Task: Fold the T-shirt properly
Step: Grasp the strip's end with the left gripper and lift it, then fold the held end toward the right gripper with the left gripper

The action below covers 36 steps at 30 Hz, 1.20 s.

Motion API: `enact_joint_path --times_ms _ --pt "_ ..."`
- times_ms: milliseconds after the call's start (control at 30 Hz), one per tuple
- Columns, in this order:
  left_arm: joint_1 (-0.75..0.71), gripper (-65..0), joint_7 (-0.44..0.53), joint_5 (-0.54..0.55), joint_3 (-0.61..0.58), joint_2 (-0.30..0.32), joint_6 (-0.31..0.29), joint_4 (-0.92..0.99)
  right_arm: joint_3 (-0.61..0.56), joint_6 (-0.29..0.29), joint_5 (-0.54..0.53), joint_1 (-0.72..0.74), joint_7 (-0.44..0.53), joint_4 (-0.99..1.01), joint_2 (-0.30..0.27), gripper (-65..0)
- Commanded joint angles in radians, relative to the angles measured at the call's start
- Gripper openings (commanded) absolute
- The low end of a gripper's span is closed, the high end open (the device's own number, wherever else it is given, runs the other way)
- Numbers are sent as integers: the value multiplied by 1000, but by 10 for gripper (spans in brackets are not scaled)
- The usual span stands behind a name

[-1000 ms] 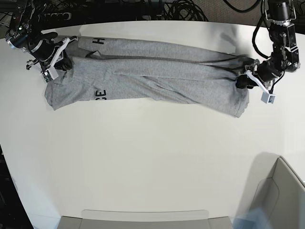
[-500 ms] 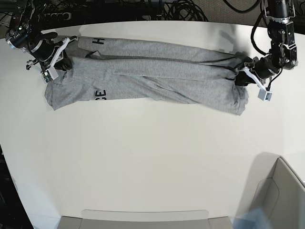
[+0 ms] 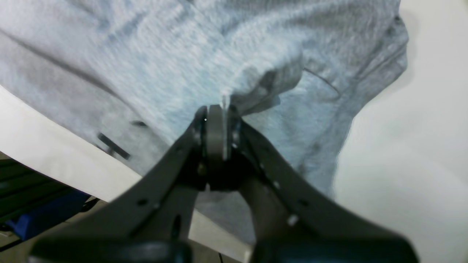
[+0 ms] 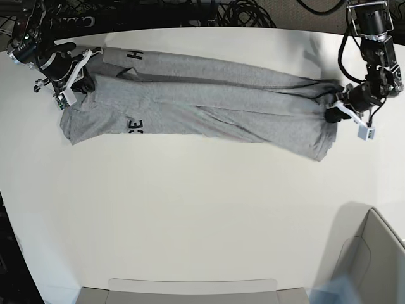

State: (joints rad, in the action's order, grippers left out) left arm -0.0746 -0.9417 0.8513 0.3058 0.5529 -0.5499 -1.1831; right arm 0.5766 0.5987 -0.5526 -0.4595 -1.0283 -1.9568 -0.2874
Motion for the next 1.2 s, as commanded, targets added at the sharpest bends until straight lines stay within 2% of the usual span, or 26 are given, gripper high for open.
enact_joint_path --times_ms 0,300,433,567,800,1000,1100,1167 --pt "0 -650 -6 -17 17 19 9 -10 10 19 -11 3 18 -16 -13 -650" --pt "-32 -650 -12 -14 39 42 9 -194 9 19 -11 1 15 -17 -5 -650" --pt "-64 -650 -81 -14 40 39 12 -344 7 19 -11 1 15 -17 -5 -650" --pt "-100 -650 -144 -17 42 -20 17 -476 3 19 -11 1 15 -17 -3 -650" --pt "-150 -650 -198 -19 40 -123 18 -651 3 19 -11 1 15 -17 -2 -650" --pt "-192 -650 -205 -19 37 -182 20 -757 3 19 -11 1 15 -17 1 -650" --pt "-209 -650 -205 -19 34 -215 20 -808 3 19 -11 3 15 -17 21 -650" --pt "-216 -650 -205 -19 3 -225 20 -823 1 19 -11 3 15 -17 23 -650"
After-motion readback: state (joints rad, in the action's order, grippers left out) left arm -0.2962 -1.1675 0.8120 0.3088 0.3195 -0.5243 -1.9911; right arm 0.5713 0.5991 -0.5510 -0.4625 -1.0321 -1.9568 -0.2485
